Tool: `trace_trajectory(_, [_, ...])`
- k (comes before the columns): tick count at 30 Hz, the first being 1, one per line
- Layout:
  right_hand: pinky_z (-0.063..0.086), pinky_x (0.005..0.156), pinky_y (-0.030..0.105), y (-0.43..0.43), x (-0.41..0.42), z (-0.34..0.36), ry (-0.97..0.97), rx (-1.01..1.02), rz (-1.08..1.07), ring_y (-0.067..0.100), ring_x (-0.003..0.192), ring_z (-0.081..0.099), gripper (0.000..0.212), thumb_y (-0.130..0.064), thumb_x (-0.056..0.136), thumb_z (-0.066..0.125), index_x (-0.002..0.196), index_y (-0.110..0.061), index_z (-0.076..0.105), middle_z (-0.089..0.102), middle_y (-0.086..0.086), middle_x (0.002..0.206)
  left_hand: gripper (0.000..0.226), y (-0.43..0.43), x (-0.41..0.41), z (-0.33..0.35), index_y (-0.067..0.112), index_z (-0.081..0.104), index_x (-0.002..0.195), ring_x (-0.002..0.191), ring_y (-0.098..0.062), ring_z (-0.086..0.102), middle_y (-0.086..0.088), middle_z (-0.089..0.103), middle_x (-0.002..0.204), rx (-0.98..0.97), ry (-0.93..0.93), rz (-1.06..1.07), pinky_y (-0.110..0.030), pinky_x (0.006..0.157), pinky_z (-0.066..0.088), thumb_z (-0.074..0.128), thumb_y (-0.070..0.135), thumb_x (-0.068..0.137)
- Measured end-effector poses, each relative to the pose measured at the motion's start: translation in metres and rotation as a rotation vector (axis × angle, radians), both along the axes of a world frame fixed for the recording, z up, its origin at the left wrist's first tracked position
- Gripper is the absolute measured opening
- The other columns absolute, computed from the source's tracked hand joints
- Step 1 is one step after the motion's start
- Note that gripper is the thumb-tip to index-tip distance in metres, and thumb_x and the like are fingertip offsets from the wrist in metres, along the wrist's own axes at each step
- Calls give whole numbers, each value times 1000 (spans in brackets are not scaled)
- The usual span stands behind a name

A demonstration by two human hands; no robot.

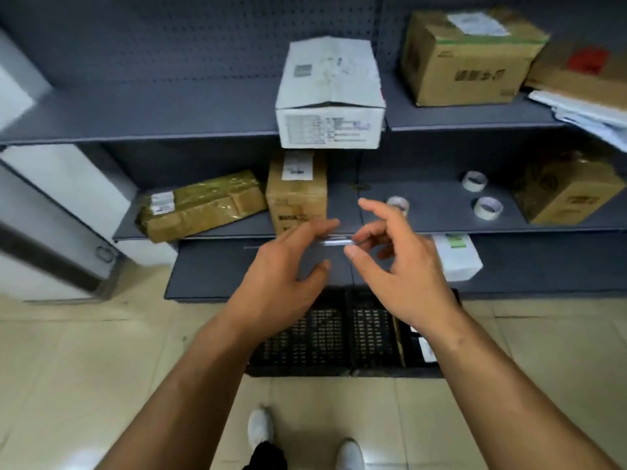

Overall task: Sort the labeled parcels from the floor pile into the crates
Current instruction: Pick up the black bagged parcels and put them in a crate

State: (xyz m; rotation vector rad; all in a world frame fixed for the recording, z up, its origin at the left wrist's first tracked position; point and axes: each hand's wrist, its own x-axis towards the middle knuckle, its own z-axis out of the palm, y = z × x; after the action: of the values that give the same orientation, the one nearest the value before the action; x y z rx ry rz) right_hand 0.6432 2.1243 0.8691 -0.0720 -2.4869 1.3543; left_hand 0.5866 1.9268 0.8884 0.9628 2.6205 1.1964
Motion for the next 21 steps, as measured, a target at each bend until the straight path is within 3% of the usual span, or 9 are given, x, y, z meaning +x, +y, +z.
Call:
trace_trajectory(5, [52, 96, 32, -91, -29, 14, -18, 50, 160, 0, 102, 63, 52, -43, 90, 70, 139, -41, 51, 67, -18, 101, 52, -102, 1, 5, 33, 51, 143, 124, 1, 54, 14, 60, 134, 6, 18, 189, -17, 102, 43, 64, 17, 95])
trace_trajectory(8, [53, 96, 34, -162, -50, 17, -18, 60, 234, -1, 100, 64, 51, -45, 89, 69, 137, -40, 52, 67, -18, 100, 54, -176, 0, 11, 34, 48, 146, 124, 4, 51, 16, 59, 136, -51, 36, 276, -4, 99, 36, 64, 20, 95])
trace_trajectory(13, [53, 96, 38, -310, -85, 22, 7, 66, 357, 4, 103, 63, 52, -49, 88, 67, 137, -45, 49, 67, -18, 103, 52, -321, -8, 26, 33, 50, 144, 122, 5, 52, 16, 60, 135, -54, 76, 419, -1, 99, 35, 64, 20, 96])
trace_trajectory(15, [53, 97, 38, -373, -97, 26, 16, 71, 417, 3, 105, 62, 53, -49, 88, 67, 138, -46, 48, 66, -20, 105, 51, -385, -7, 32, 35, 51, 143, 120, 3, 54, 17, 62, 132, -20, 80, 504, -9, 101, 40, 64, 20, 96])
trace_trajectory(18, [53, 98, 37, -467, -113, 34, 31, 85, 519, 0, 106, 61, 51, -48, 89, 67, 137, -47, 49, 66, -21, 107, 48, -479, 0, 40, 35, 54, 139, 119, -4, 60, 17, 65, 126, 69, 91, 629, -33, 102, 51, 60, 26, 93])
trace_trajectory(21, [55, 97, 37, -553, -124, 43, 19, 95, 630, -2, 107, 60, 51, -48, 90, 67, 138, -48, 48, 64, -21, 109, 44, -562, 11, 47, 32, 56, 137, 116, -3, 62, 15, 67, 123, 108, 100, 743, -33, 101, 52, 63, 19, 96])
